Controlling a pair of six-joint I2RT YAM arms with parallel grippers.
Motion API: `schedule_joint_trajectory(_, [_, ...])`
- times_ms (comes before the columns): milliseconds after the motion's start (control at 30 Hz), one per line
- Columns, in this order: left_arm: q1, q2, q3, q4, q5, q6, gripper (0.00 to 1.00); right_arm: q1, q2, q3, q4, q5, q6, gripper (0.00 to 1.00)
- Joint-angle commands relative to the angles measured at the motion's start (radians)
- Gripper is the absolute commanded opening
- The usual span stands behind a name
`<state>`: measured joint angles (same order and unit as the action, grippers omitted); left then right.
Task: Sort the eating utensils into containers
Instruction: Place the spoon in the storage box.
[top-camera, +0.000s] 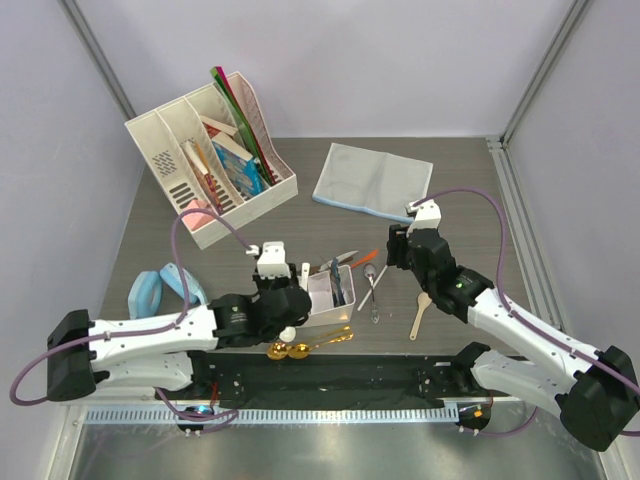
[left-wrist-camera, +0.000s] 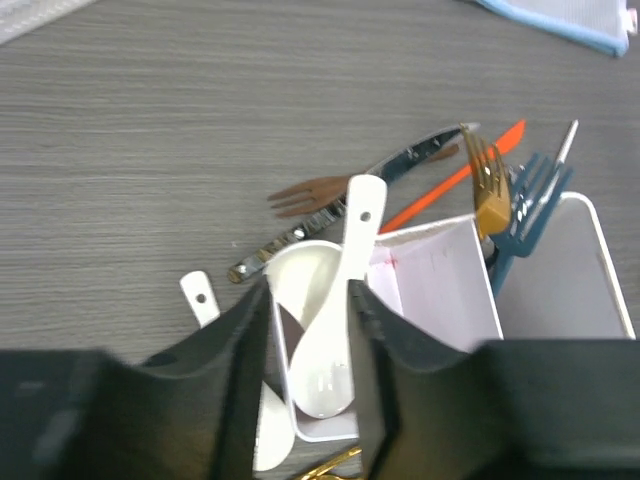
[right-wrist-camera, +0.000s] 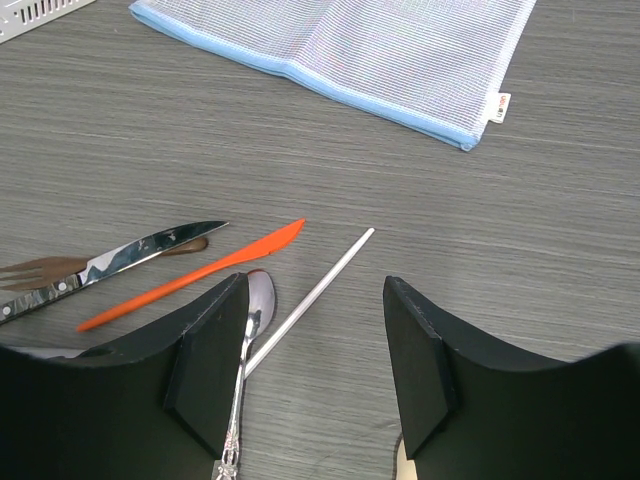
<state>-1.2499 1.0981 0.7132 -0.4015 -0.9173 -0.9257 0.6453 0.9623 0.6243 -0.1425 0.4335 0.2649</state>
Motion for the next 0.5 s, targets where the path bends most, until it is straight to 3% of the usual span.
schedule_joint_trajectory(0, [-0.003, -0.072, 0.040, -0.197, -0.176, -0.126, 0.42, -0.006, -0.002, 0.008, 0.050, 0.005, 0.013, 0.61])
schedule_joint_trajectory(133, [0.012, -0.057, 0.068, -0.450, -0.230, -0.320, 0.45, -0.007, -0.007, 0.009, 0.050, 0.001, 0.013, 0.61])
schedule_joint_trajectory(233, [0.023, -0.027, 0.065, -0.525, -0.195, -0.429, 0.45, -0.007, -0.010, 0.009, 0.049, 0.001, 0.013, 0.61])
schedule_joint_trajectory(333, [0.035, 0.022, 0.055, -0.554, -0.147, -0.518, 0.45, -0.007, -0.011, 0.011, 0.049, -0.001, 0.014, 0.61])
schedule_joint_trajectory(467, [0.061, 0.103, 0.054, -0.472, -0.066, -0.498, 0.44, -0.007, -0.010, 0.014, 0.047, -0.009, 0.013, 0.61])
